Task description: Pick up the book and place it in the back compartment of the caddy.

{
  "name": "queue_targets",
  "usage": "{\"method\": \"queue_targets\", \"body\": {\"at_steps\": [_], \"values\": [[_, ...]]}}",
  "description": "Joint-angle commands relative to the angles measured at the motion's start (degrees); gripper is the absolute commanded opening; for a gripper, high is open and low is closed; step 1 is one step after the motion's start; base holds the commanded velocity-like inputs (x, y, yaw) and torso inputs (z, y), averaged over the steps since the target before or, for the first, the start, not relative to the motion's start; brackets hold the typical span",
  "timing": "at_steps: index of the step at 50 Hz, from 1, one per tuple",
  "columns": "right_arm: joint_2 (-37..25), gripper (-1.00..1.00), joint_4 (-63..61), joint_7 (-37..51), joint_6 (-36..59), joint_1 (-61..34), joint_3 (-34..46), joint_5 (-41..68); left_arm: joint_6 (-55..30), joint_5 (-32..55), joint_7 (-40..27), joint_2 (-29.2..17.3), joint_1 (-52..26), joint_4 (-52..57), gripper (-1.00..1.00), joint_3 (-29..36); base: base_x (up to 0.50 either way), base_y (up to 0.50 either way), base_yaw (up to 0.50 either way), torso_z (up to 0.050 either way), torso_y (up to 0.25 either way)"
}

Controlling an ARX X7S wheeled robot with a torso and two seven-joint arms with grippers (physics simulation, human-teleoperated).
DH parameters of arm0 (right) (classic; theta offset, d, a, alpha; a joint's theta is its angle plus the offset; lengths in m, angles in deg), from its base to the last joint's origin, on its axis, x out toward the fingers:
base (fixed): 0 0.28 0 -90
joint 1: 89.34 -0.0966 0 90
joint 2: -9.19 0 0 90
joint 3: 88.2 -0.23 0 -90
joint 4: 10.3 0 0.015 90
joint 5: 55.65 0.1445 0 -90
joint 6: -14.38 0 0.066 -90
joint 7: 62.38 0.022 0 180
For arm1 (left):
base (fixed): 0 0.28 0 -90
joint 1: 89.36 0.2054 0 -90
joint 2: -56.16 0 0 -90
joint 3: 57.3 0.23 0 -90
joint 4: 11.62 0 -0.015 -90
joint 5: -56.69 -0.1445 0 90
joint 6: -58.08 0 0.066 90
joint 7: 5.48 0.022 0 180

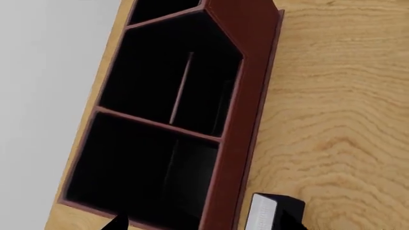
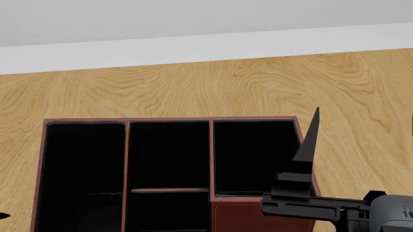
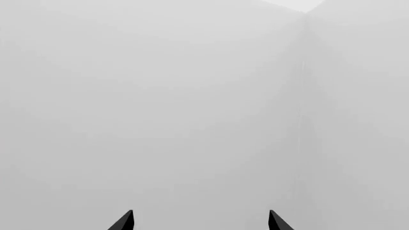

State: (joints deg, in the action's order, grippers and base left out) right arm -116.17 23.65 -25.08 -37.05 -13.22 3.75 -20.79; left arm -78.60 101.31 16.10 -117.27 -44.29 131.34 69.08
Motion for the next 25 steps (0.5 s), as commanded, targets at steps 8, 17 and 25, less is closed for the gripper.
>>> {"method": "queue_targets", "body": {"at_steps": [8, 17, 25], "values": [[-0.34, 1.00, 0.27, 0.49, -0.56, -0.05, 0.60, 0.21, 3.93, -1.49, -2.51, -1.82, 4.30, 0.14, 1.00, 2.44, 0.00, 0.00, 0.00, 0.000, 0.000], [-0.46, 1.00, 0.54, 0.71, -0.58, -0.45, 1.27, 0.12, 4.99, -2.86, -2.59, -1.31, 5.88, -1.49, 1.00, 3.68, 0.00, 0.00, 0.00, 0.000, 0.000], [-0.55, 1.00, 0.79, 0.92, -0.57, -0.77, 1.86, -0.02, 6.14, -5.21, -2.46, 1.00, 7.52, -3.79, 1.00, 5.26, 0.00, 0.00, 0.00, 0.000, 0.000]]}}
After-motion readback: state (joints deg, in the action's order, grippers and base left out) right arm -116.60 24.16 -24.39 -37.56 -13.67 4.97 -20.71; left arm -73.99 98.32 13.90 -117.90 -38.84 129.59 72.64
